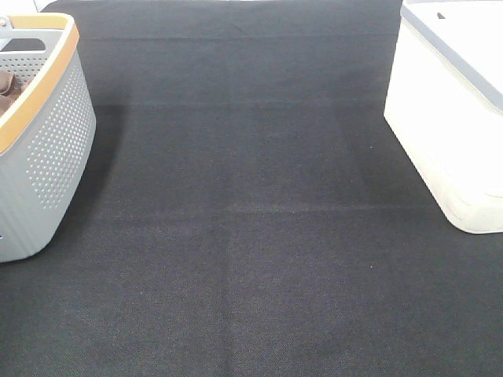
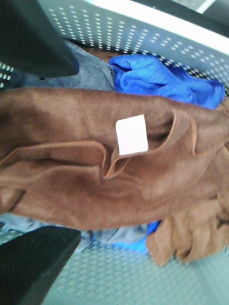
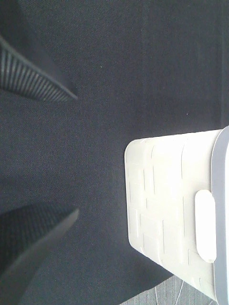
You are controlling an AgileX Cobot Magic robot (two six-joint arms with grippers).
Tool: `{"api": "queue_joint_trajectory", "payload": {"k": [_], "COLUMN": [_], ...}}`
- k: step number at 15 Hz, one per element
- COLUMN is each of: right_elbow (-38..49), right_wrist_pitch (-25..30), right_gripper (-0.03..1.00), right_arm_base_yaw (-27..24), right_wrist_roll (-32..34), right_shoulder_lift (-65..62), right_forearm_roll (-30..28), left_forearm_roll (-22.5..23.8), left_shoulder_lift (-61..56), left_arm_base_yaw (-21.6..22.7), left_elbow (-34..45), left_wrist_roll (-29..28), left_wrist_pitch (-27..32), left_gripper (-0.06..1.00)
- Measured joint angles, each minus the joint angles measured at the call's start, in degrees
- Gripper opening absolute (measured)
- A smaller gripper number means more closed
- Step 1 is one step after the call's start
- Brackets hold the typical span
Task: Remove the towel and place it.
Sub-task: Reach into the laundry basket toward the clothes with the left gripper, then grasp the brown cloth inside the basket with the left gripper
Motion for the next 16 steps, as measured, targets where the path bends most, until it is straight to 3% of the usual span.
{"api": "queue_joint_trajectory", "payload": {"k": [8,16], "right_elbow": [0.00,0.00], "right_wrist_pitch": [0.00,0.00], "right_gripper": [0.59,0.59], "right_arm_base_yaw": [0.00,0.00], "right_wrist_roll": [0.00,0.00], "right_shoulder_lift": [0.00,0.00], "right_forearm_roll": [0.00,0.00], "left_forearm_roll": [-2.58,-4.87], "left_shoulder_lift": [14.55,22.86], "left_arm_base_yaw": [0.06,0.06], "left_elbow": [-10.71,-18.16], "left_wrist_roll": [-5.79,-7.45], "left_wrist_pitch": [-0.11,-0.57], "left_gripper": [0.79,0.75]}}
